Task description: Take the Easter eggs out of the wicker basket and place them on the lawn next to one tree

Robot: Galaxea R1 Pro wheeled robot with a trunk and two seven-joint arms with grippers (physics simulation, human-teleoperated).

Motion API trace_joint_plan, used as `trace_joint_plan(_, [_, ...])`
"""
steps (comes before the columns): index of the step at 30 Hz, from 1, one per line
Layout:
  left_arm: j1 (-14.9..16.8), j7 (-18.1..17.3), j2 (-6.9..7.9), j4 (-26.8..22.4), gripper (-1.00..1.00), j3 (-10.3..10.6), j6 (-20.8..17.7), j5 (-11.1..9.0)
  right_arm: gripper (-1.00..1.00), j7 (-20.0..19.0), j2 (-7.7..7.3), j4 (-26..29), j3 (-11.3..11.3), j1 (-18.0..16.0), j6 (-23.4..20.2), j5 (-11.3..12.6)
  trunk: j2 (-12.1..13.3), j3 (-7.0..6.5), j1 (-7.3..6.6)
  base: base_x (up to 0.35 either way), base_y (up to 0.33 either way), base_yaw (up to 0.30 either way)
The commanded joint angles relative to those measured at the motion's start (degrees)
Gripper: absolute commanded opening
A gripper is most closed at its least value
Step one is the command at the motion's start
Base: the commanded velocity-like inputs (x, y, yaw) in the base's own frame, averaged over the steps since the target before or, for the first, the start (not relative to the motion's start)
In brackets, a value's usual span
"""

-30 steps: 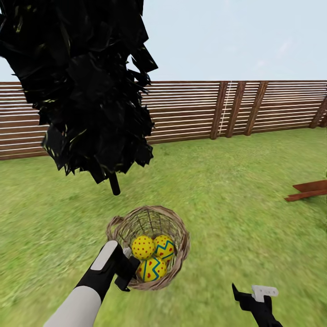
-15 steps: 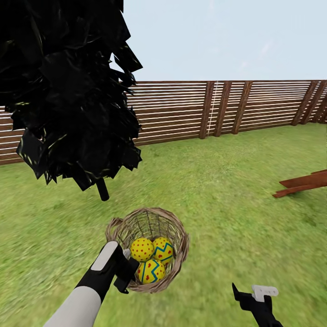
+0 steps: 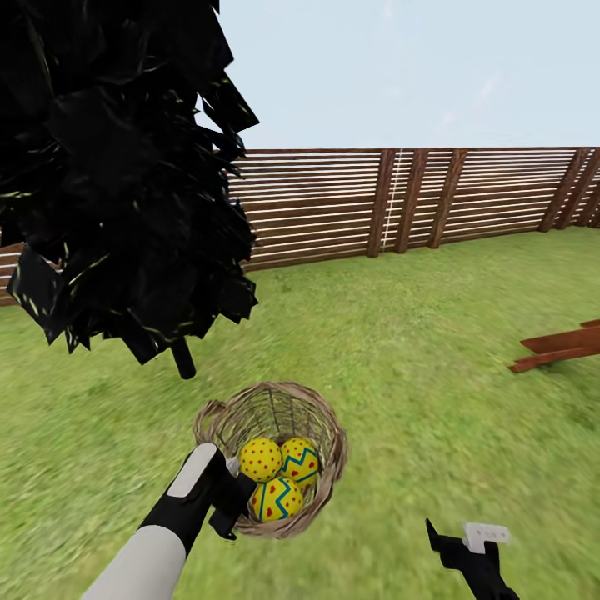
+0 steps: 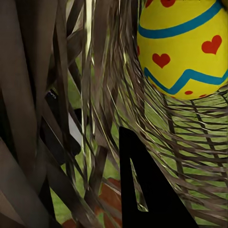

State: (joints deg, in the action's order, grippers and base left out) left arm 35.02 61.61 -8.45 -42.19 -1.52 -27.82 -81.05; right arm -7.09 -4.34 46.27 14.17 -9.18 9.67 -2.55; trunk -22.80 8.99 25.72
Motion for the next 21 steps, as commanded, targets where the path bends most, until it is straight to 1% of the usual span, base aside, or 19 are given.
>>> trace_joint_plan(1, [0.1, 1.1, -0.02, -0.3, -1.00, -0.2, -0.3, -0.1, 1.00, -0.4, 0.04, 0.0, 0.2, -0.1, 0.2, -0.3, -0.1, 0.11, 0.07, 0.308, 0.000, 0.000])
trace_joint_plan(2, [0.1, 3.7, 0.01, -0.5, -1.00, -0.3, -0.3, -0.1, 1.00, -0.4, 0.05, 0.0, 0.2, -0.1, 0.2, -0.3, -0.1, 0.11, 0.07, 0.294, 0.000, 0.000])
trace_joint_plan(3, [0.1, 4.3, -0.01, -0.4, -1.00, -0.2, -0.3, -0.1, 1.00, -0.4, 0.04, 0.0, 0.2, -0.1, 0.2, -0.3, -0.1, 0.11, 0.07, 0.291, 0.000, 0.000])
trace_joint_plan(5, [0.1, 4.5, -0.07, -0.3, -1.00, -0.2, -0.2, -0.1, 1.00, -0.4, 0.04, 0.1, 0.2, -0.1, 0.2, -0.3, -0.1, 0.11, 0.07, 0.291, 0.000, -0.031])
trace_joint_plan(7, [0.1, 4.5, -0.15, -0.3, -1.00, -0.2, -0.2, -0.2, 1.00, -0.4, 0.04, 0.1, 0.2, -0.1, 0.2, -0.3, -0.1, 0.08, 0.07, 0.269, 0.000, -0.201])
trace_joint_plan(14, [0.1, 4.7, -0.17, -0.3, -1.00, -0.2, -0.2, -0.3, 1.00, -0.4, 0.11, 0.0, 0.2, -0.1, 0.2, -0.3, -0.1, -0.12, 0.07, 0.253, 0.000, -0.252])
trace_joint_plan(21, [0.1, 5.2, -0.20, -0.3, -1.00, 0.2, -0.3, -0.1, 1.00, -0.4, 0.12, 0.0, 0.2, -0.1, 0.2, -0.3, -0.1, -0.40, 0.07, 0.264, 0.000, -0.271])
